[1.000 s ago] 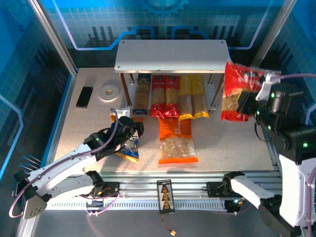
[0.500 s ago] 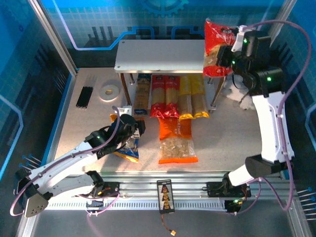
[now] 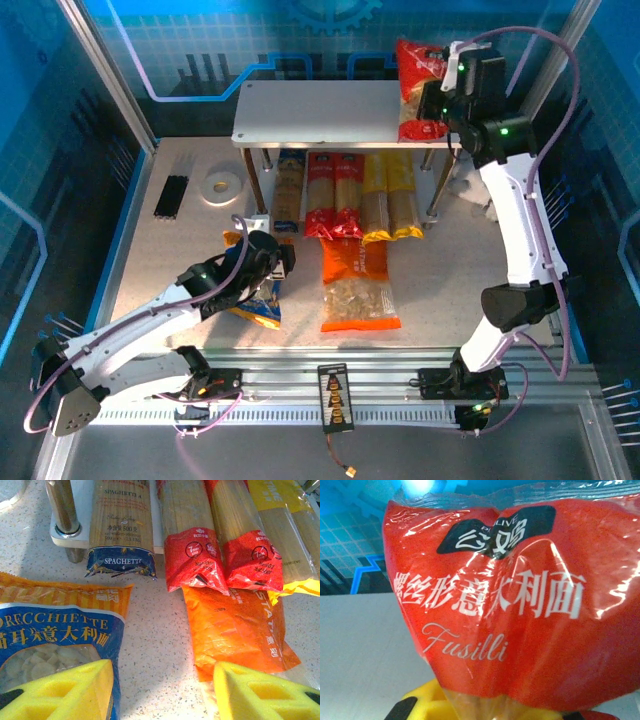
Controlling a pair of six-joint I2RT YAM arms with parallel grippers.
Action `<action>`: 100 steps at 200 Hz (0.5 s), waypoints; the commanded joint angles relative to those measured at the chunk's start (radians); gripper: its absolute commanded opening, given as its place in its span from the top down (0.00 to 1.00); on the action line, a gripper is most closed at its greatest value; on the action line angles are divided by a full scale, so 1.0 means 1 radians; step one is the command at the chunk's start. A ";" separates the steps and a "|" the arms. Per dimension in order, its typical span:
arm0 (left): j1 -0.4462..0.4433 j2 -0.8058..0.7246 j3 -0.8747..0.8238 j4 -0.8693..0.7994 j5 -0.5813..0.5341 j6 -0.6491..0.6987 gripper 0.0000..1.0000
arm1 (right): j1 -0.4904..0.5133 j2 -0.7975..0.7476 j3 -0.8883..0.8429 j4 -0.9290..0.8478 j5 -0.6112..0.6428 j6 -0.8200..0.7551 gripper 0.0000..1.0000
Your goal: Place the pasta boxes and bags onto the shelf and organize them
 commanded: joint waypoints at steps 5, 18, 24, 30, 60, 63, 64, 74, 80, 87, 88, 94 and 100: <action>-0.002 0.006 0.016 -0.017 -0.021 0.016 0.44 | 0.013 -0.054 -0.072 0.203 0.043 -0.015 1.00; -0.002 0.008 0.016 -0.018 -0.020 0.015 0.44 | 0.013 -0.045 -0.093 0.202 0.043 -0.010 1.00; -0.002 0.009 0.015 -0.018 -0.020 0.015 0.44 | 0.012 -0.039 -0.103 0.201 0.044 -0.008 1.00; -0.002 0.009 0.015 -0.018 -0.019 0.014 0.43 | 0.012 -0.037 -0.111 0.199 0.045 -0.004 1.00; -0.001 0.008 0.012 -0.026 -0.019 0.010 0.42 | 0.010 -0.053 -0.171 0.220 0.045 0.018 0.60; -0.001 0.008 0.012 -0.027 -0.019 0.010 0.42 | 0.010 -0.056 -0.178 0.224 0.045 0.019 0.57; -0.001 0.009 0.012 -0.027 -0.019 0.010 0.42 | 0.010 -0.058 -0.180 0.225 0.045 0.020 0.56; 0.000 0.009 0.011 -0.029 -0.020 0.010 0.42 | 0.010 -0.073 -0.197 0.239 0.044 0.020 0.47; 0.000 0.007 0.010 -0.029 -0.019 0.010 0.42 | 0.009 -0.082 -0.204 0.244 0.041 0.020 0.44; 0.001 0.007 0.010 -0.028 -0.020 0.010 0.42 | 0.010 -0.091 -0.208 0.249 0.039 0.019 0.39; 0.002 0.006 0.009 -0.028 -0.019 0.009 0.42 | 0.009 -0.093 -0.208 0.248 0.039 0.019 0.38; 0.001 0.006 0.009 -0.026 -0.019 0.008 0.41 | 0.009 -0.101 -0.208 0.247 0.036 0.018 0.37; 0.001 0.006 0.008 -0.024 -0.017 0.007 0.42 | 0.009 -0.111 -0.209 0.246 0.034 0.018 0.35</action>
